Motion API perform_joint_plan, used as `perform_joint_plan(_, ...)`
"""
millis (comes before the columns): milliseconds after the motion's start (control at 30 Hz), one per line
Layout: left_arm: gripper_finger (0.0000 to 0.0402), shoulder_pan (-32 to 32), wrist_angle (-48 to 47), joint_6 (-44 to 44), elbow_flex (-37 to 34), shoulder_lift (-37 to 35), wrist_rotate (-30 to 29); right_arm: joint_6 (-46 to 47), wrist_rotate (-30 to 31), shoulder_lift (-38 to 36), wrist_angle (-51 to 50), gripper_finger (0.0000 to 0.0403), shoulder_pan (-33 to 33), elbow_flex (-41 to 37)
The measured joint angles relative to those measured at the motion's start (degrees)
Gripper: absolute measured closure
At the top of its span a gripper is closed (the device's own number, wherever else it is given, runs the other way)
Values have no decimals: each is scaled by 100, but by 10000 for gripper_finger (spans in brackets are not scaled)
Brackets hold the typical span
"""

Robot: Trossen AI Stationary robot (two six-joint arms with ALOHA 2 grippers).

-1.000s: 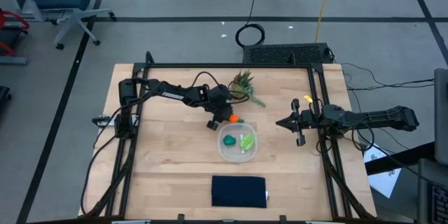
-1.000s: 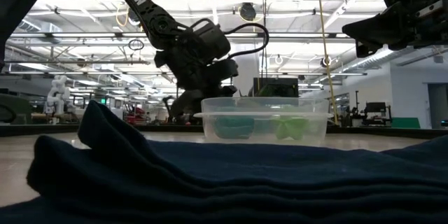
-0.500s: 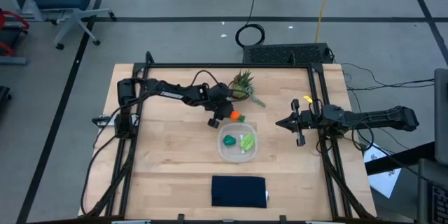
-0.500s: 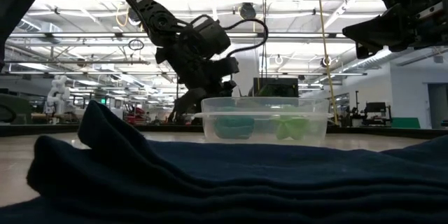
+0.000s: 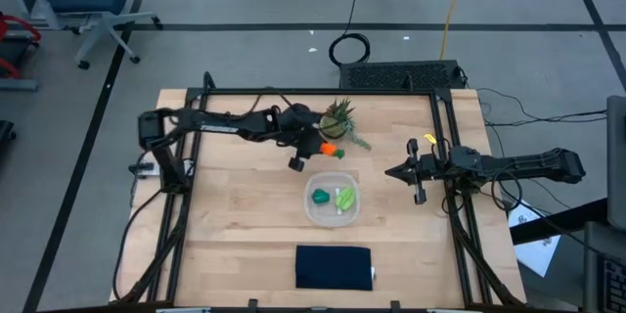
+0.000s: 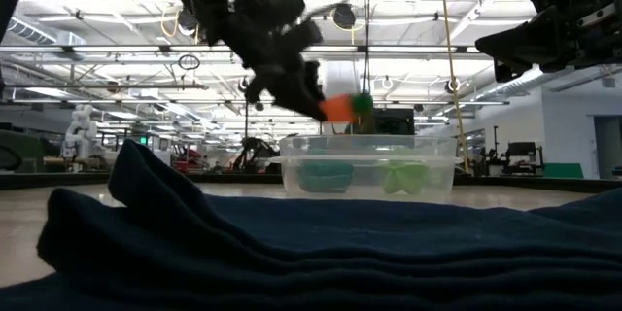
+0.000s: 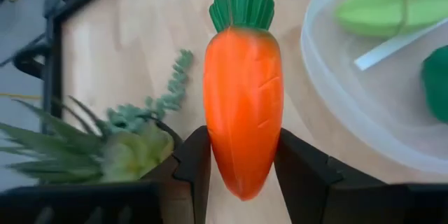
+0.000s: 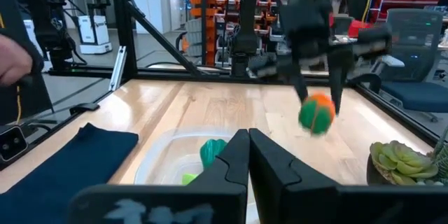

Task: Pick and placing Produce into tupperware
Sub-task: Put the carrot into the transparent bin

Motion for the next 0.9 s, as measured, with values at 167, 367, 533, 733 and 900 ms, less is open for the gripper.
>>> perform_joint_plan(167,271,-9,-513,-26,0,-544,34,11,-14,-2,1,403,0,0)
perform_joint_plan(367,270,-11,-1189,-100,0,-1142,109,20,-16,-2,0,403,0,0)
perform_joint_plan(533,270,-12,-1476,-314,-2,-1548,318,90,-18,-4,10,403,0,0)
perform_joint_plan(733,270,-22,-1634,-700,-2,-2046,582,197,-18,-2,54,403,0,0)
perform_joint_plan(900,270,-22,-1794,-774,-2,-2467,634,221,-18,-4,53,403,0,0)
